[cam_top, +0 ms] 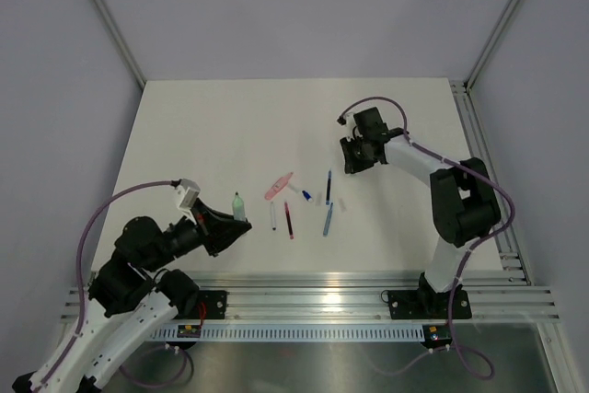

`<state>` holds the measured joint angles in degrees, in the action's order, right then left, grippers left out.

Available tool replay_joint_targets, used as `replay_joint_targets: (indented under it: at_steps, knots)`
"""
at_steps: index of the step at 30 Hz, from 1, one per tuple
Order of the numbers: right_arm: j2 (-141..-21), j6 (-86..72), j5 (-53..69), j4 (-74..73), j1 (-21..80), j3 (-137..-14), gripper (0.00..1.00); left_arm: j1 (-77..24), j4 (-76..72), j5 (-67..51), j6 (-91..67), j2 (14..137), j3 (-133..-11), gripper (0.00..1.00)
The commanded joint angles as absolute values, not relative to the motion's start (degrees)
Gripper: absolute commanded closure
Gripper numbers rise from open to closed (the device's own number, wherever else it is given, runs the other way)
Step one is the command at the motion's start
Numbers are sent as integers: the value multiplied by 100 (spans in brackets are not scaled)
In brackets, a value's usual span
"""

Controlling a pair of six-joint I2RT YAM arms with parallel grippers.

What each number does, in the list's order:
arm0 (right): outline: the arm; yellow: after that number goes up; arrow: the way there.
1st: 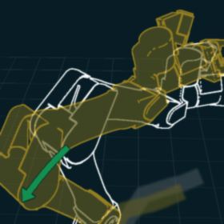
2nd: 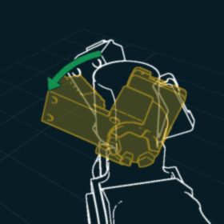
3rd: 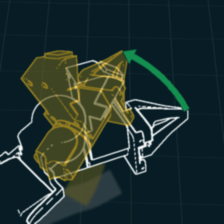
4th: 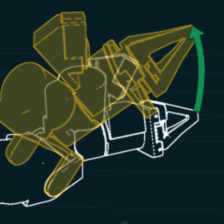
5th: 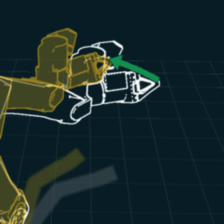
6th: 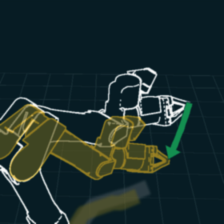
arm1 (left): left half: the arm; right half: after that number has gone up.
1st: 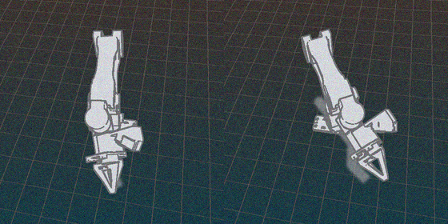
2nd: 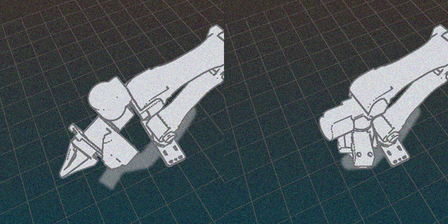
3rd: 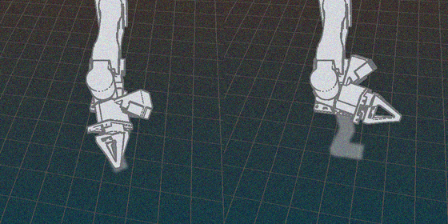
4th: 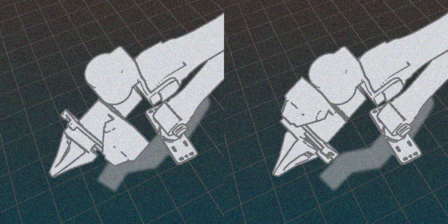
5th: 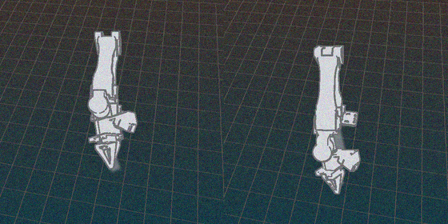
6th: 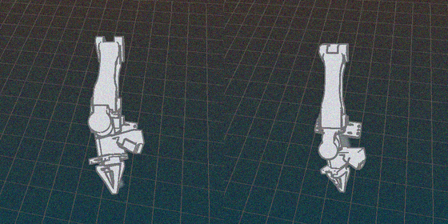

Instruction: Insert the pens into the pen caps

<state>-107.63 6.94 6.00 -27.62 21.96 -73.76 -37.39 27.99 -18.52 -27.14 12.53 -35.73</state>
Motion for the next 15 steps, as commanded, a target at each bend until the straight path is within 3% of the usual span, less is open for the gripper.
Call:
replay_joint_targets:
  at_steps: [1,9,12,15]
  knots:
    - [-9652,-437,1238,-1418,2162,-6579,100,-3709,1919,-2328,-3137,1555,-3306,100]
    - [-7490,-3448,2766,1974,2197,-3933,100,-3726,-1042,-3304,-4611,2820,-2418,100]
    - [-6893,-4539,3022,3336,2241,-3281,100,-3832,-2947,-3445,-5071,3575,-2162,100]
    - [-6628,-5279,3138,4463,2285,-2954,100,-4060,-3872,-3314,-5098,4390,-2197,100]
